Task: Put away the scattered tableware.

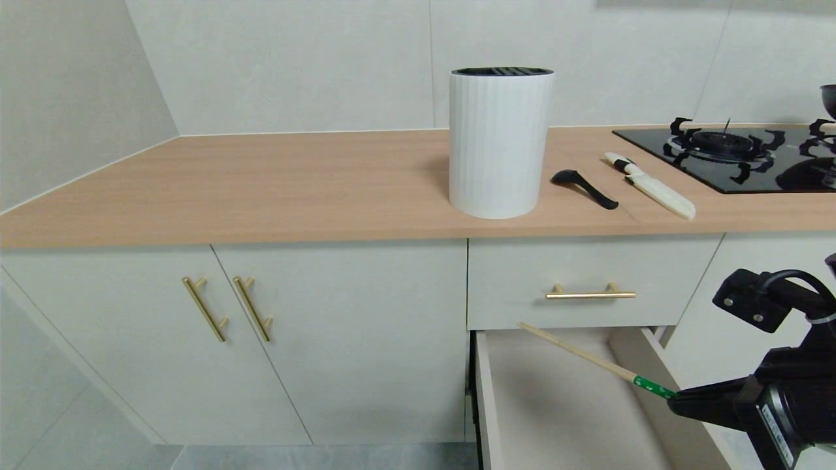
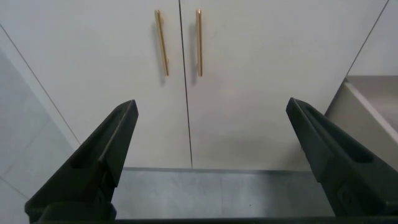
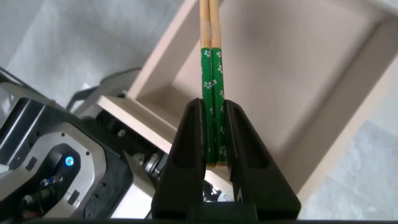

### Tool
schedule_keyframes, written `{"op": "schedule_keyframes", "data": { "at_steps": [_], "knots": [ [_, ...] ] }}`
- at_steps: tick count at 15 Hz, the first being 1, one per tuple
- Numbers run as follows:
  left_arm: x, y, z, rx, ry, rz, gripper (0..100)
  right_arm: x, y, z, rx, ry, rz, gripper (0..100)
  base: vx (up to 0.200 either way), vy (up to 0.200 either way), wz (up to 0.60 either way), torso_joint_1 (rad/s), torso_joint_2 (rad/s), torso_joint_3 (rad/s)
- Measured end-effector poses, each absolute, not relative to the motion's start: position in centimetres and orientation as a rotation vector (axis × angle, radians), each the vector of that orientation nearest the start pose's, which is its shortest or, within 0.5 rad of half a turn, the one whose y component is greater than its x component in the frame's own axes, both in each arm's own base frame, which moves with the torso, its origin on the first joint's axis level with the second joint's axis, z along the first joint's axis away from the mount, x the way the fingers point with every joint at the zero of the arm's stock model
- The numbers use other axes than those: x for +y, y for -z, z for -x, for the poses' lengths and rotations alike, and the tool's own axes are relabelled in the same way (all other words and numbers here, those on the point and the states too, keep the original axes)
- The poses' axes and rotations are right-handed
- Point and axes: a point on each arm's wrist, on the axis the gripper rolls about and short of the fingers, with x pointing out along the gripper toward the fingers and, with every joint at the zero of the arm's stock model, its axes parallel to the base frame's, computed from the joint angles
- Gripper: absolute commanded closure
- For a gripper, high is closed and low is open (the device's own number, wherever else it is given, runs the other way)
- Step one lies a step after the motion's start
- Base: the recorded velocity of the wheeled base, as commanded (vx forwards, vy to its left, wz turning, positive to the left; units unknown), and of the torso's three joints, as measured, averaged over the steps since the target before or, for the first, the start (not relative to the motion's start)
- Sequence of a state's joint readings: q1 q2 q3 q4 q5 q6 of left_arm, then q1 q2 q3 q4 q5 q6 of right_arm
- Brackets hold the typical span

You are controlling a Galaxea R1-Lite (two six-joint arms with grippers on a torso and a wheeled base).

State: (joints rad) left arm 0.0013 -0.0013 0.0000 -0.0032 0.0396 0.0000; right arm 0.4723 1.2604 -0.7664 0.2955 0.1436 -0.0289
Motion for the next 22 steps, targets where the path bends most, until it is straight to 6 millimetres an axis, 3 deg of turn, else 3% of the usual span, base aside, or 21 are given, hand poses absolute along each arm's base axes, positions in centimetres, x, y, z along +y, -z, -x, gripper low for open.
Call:
{"op": "schedule_keyframes", "data": {
  "at_steps": [6,13,18,22],
  "knots": [
    [0.1,-7.6,2.3,-0.004,-0.040,0.000,0,8.1,-19.5,-15.1,0.793,-0.597,0.165,100,0.000,0.000,0.00,-0.107,0.42,0.303],
    [0.1,-7.6,2.3,-0.004,-0.041,0.000,0,8.5,-19.2,-15.9,0.787,-0.596,0.163,100,0.000,0.000,0.00,-0.008,0.03,0.021],
    [0.1,-7.6,2.3,-0.004,-0.040,0.000,0,10.5,-17.3,-19.3,0.939,-0.485,0.003,100,0.000,0.000,0.00,0.000,0.00,0.000],
    [0.1,-7.6,2.3,-0.004,-0.040,0.000,0,13.0,-14.5,-23.0,1.028,-0.350,-0.057,100,0.000,0.000,0.00,0.000,0.00,0.000]
  ]
}}
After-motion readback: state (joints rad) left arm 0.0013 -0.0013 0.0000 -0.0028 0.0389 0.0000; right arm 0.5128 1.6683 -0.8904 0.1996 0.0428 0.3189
